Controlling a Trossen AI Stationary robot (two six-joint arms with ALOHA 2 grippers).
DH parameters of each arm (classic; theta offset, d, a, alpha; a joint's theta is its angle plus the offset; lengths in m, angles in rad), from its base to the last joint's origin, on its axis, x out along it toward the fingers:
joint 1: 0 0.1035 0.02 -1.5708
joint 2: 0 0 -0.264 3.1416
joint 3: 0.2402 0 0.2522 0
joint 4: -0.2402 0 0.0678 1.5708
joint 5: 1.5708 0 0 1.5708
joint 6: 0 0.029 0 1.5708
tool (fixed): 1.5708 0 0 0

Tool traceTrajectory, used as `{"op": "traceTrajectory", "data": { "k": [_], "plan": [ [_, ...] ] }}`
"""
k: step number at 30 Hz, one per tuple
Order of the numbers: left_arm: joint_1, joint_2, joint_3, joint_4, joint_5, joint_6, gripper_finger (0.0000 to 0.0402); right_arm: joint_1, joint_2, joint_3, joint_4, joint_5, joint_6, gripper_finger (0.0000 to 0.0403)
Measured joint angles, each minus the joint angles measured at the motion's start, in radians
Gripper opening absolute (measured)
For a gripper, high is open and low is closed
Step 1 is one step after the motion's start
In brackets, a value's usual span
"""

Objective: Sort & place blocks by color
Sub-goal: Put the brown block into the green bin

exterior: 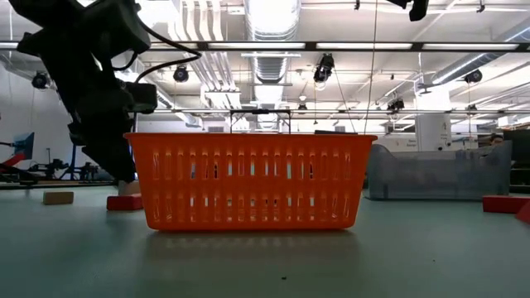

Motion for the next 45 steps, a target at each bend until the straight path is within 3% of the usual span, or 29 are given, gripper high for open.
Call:
{"op": "traceTrajectory", "data": {
  "k": [4, 10, 14, 24, 29, 33, 40, 45],
  "plan": [
    [0.0, 0.0, -0.01, 0.014, 0.0, 0.007, 0.0191, 0.0, 0.0, 0.0, 0.0, 0.0, 0.0, 0.0171],
    [0.0, 0.0, -0.072, 0.19, -0.001, 0.011, 0.0191, 0.0, 0.0, 0.0, -0.002, 0.0, 0.0, 0.0171],
    [0.0, 0.0, -0.084, 0.172, -0.055, -0.02, 0.0191, 0.0, 0.0, 0.0, -0.002, 0.0, 0.003, 0.0171],
    [0.0, 0.0, -0.127, 0.182, -0.053, -0.022, 0.0189, 0.0, 0.0, 0.0, -0.002, 0.0, 0.013, 0.0171],
    [0.0, 0.0, -0.132, 0.182, -0.051, -0.022, 0.0152, 0.0, 0.0, 0.0, -0.002, 0.0, 0.013, 0.0171],
    [0.0, 0.0, -0.129, 0.182, -0.05, -0.022, 0.0119, 0.0, 0.0, 0.0, -0.005, 0.0, 0.012, 0.0171],
    [0.0, -0.007, -0.095, 0.181, -0.035, -0.006, 0.0118, 0.0, 0.0, 0.0, -0.026, 0.0, 0.011, 0.0171],
    [0.0, -0.037, -0.003, 0.171, 0.036, 0.117, 0.0118, 0.0, 0.0, 0.0, -0.026, 0.0, 0.011, 0.0171]
  ]
}}
